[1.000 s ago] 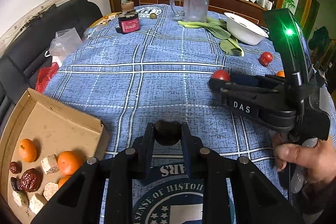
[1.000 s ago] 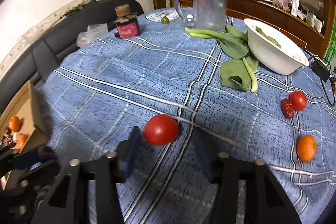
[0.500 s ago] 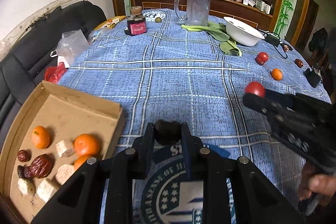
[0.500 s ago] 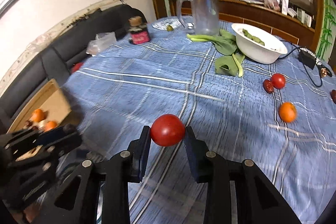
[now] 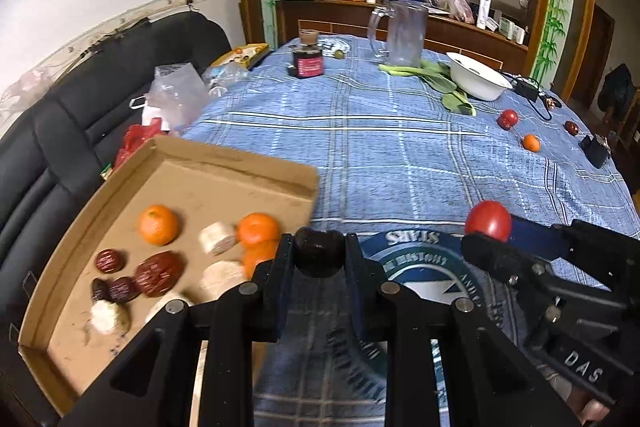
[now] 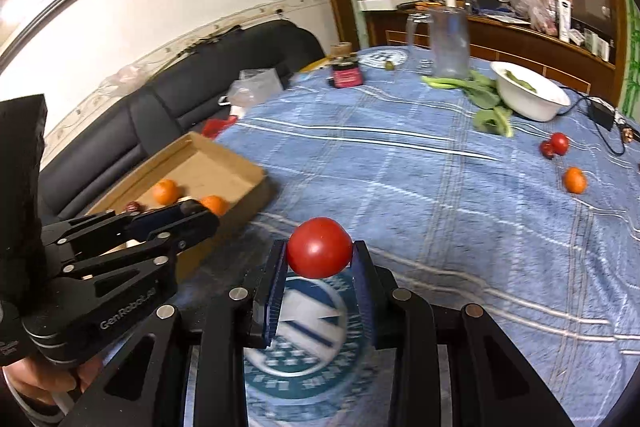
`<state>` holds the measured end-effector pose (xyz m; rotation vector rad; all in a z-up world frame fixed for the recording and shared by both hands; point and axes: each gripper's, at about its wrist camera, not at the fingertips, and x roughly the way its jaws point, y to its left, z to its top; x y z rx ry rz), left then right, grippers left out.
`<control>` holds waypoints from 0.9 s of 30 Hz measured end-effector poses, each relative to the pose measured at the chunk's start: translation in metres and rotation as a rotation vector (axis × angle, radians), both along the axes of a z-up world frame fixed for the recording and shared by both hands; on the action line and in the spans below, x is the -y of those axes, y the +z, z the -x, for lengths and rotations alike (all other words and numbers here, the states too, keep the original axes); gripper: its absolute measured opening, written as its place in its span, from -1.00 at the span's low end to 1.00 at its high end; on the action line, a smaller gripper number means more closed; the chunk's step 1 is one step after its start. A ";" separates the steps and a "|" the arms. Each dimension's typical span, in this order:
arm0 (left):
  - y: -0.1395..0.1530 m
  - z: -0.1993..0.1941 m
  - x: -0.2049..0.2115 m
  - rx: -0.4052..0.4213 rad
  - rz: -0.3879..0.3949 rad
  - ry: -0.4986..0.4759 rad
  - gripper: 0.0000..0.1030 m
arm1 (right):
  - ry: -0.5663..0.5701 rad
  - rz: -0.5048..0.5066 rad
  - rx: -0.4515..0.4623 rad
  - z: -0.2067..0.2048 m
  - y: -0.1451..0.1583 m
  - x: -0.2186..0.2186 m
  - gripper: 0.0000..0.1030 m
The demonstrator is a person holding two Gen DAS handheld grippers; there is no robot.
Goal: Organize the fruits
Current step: 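Carry the date and the red tomato with both grippers over the box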
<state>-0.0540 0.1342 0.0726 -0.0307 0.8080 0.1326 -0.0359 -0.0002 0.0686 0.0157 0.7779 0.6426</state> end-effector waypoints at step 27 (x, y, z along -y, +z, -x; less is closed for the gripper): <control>-0.018 0.045 -0.115 -0.081 -0.025 0.182 -0.54 | 0.260 0.080 -0.003 0.006 -0.010 -0.145 -0.30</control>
